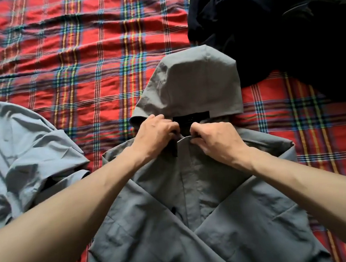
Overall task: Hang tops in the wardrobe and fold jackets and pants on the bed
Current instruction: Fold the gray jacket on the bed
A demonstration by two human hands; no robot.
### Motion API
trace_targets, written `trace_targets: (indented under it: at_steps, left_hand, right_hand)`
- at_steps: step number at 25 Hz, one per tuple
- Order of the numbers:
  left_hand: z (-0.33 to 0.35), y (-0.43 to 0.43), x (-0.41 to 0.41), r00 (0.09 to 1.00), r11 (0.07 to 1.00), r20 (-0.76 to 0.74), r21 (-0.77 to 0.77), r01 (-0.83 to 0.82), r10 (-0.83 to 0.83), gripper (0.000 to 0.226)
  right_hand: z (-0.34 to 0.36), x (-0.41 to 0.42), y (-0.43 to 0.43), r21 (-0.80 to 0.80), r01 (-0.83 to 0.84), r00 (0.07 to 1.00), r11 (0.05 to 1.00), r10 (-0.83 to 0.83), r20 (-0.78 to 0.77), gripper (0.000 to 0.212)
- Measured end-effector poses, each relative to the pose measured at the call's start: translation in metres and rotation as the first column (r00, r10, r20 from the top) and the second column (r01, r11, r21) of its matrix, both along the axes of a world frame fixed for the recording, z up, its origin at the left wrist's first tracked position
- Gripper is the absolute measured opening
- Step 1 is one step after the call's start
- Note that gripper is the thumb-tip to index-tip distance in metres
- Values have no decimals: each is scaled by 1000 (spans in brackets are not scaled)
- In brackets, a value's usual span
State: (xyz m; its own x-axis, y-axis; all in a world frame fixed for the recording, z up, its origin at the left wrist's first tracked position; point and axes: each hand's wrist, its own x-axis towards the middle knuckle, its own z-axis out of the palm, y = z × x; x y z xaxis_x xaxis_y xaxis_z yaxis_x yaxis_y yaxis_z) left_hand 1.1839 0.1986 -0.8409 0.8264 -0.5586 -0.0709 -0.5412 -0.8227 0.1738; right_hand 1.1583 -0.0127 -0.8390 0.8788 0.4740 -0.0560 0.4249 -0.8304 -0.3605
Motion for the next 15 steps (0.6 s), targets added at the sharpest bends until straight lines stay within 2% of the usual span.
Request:
trace_targets:
  at_steps: [2,4,7,8,10,13,15]
  left_hand:
    - [4,-17,5,985,993,-124,9,-121,121,11]
    - [10,-24,7,980,988,-140,-35,-151,145,16]
    - [27,-19,23,976,929,33,-317,-193,214,32]
    - [27,-16,31,960,931,120,-300,-209,254,38]
    - [17,-22,46,934,953,195,-110,-282,299,60]
    - [-6,-39,72,946,947,104,73,-314,306,78]
    - [-24,-36,89,935,926,61,128,-355,350,83]
  right_hand:
    - [-1,-7,1,-66,54,998,996,-55,-6,22]
    - [2,-11,5,-93,75,997,993,-74,22,27]
    - [16,28,-4,130,174,937,976,-205,284,35]
    - [18,46,-9,142,207,913,968,-243,327,43]
    - [12,79,-18,25,228,914,973,-223,339,59]
    - [-8,110,-19,-182,113,958,977,-59,281,78]
    - [-19,125,-14,-262,113,966,958,-45,254,93]
